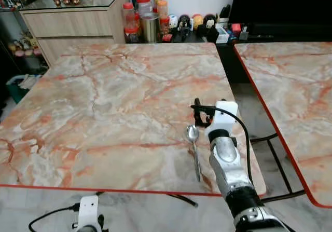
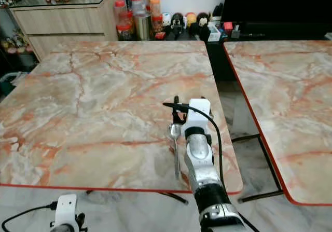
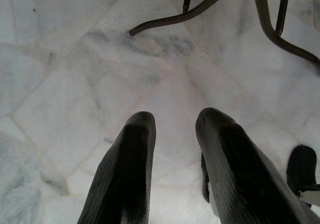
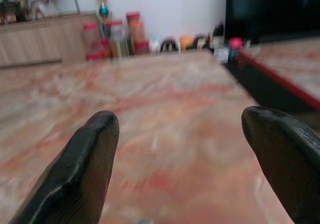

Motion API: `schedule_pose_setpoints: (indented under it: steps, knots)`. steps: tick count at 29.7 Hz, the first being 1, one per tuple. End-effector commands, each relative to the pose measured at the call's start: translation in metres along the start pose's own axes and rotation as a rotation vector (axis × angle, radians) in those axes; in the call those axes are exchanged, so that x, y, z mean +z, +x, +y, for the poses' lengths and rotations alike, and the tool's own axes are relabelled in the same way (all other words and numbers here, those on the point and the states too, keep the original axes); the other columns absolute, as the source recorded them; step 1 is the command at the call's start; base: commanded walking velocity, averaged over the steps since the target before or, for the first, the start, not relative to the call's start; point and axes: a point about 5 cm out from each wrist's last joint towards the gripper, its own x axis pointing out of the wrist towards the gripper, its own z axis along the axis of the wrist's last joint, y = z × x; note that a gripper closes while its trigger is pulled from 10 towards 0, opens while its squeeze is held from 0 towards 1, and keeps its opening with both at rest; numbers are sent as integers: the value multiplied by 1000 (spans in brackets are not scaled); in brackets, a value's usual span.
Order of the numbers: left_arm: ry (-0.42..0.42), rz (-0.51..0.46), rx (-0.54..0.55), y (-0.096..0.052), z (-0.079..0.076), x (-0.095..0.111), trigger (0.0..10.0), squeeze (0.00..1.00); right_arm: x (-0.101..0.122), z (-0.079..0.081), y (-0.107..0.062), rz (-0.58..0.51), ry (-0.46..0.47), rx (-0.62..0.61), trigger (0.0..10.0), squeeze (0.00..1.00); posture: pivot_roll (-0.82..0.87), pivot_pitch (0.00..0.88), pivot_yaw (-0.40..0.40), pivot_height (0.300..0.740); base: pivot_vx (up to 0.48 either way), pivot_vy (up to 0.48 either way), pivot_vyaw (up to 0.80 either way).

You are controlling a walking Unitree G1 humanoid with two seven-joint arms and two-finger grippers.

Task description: Setting the table

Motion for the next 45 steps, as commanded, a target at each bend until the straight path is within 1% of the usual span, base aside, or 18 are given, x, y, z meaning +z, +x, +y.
schedule_pose_setpoints:
  steps: [1,3,4,5,11,14,17,20,22,25,29,32,39,45]
  knots:
    - [0,17,7,0,5,-3,10000,0,-4,3,-2,50,-5,-5,10000,0,7,0,46,740,0,0,0]
    - [-1,18,7,-1,5,-3,10000,0,-8,3,-5,104,-8,-13,10000,0,6,0,46,740,0,0,0]
    - [-1,18,7,-1,5,-3,10000,0,-8,3,-5,104,-8,-13,10000,0,6,0,46,740,0,0,0]
    - [0,19,6,-1,5,-4,10000,0,-10,3,-9,140,-16,-8,10000,0,7,0,45,740,0,0,0]
    - [0,27,-1,-2,5,-7,10000,0,-13,0,-19,225,-53,-24,10000,0,1,0,47,740,0,0,0]
    - [5,33,-8,-2,3,-8,10000,0,-26,-3,-23,308,-82,-13,10000,0,-6,0,48,740,0,0,0]
    - [4,33,-9,-2,3,-8,10000,0,-30,-4,-26,343,-88,-2,10000,0,-7,0,47,740,0,0,0]
    - [3,32,-9,-2,2,-8,10000,0,-34,0,-29,380,-98,55,10000,0,-9,0,43,740,0,0,0]
    - [2,31,-8,-2,1,-8,10000,0,-38,10,-32,413,-116,131,10000,0,-7,0,37,740,0,0,0]
    - [-1,29,-5,-2,1,-8,10000,0,-40,12,-32,428,-118,145,10000,0,-7,0,37,740,0,0,0]
    - [-7,29,0,-2,2,-8,10000,0,-38,17,-32,425,-117,181,10000,0,-3,0,34,740,0,0,0]
    - [-8,30,0,-2,2,-9,10000,0,-37,18,-32,428,-120,186,10000,0,-3,0,34,740,0,0,0]
    - [-10,47,-17,-3,0,-12,10000,0,-40,15,-34,457,-134,163,10000,0,-5,0,32,740,0,0,0]
    - [-10,48,-20,-3,-2,-12,10000,0,-46,10,-36,500,-137,144,10000,0,-7,0,27,740,0,0,0]
